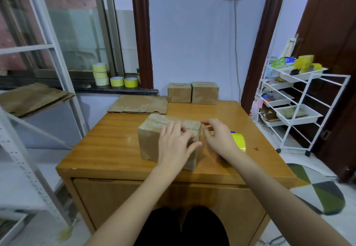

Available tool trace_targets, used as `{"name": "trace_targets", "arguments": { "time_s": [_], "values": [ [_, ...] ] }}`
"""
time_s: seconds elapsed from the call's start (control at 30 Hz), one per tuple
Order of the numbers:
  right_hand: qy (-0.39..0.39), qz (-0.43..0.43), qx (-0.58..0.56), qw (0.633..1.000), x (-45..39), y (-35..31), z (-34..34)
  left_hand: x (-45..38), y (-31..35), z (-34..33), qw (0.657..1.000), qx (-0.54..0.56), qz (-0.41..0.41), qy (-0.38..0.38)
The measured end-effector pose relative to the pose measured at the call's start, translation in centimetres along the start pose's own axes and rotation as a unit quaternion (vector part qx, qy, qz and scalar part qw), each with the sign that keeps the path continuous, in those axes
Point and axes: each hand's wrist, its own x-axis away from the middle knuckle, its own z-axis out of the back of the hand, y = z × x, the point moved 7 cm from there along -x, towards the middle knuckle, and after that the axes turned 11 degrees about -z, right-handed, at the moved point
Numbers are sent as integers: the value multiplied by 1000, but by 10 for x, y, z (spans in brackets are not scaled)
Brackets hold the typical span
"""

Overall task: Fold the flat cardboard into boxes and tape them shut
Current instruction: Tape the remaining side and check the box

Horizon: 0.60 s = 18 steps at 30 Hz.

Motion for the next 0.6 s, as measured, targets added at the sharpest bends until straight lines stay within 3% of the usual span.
{"name": "trace_targets", "arguments": {
  "time_s": [0.2,0.33,0.4,0.47,0.53,0.6],
  "values": [
    [-40,-73,-36,996,5,5,8,-10,14,-7,1000,-4,-1,-24],
    [-103,-133,-79,983,13,16,-2,14,-52,19,981,43,187,22],
    [-132,-157,-79,976,17,17,-11,34,-86,21,954,77,288,-17],
    [-153,-180,-99,967,20,15,-21,53,-106,10,909,181,368,-68],
    [-157,-200,-137,957,22,10,-27,62,-108,3,857,301,410,-78],
    [-154,-212,-156,952,23,7,-31,61,-100,3,832,366,411,-66]
  ]
}}
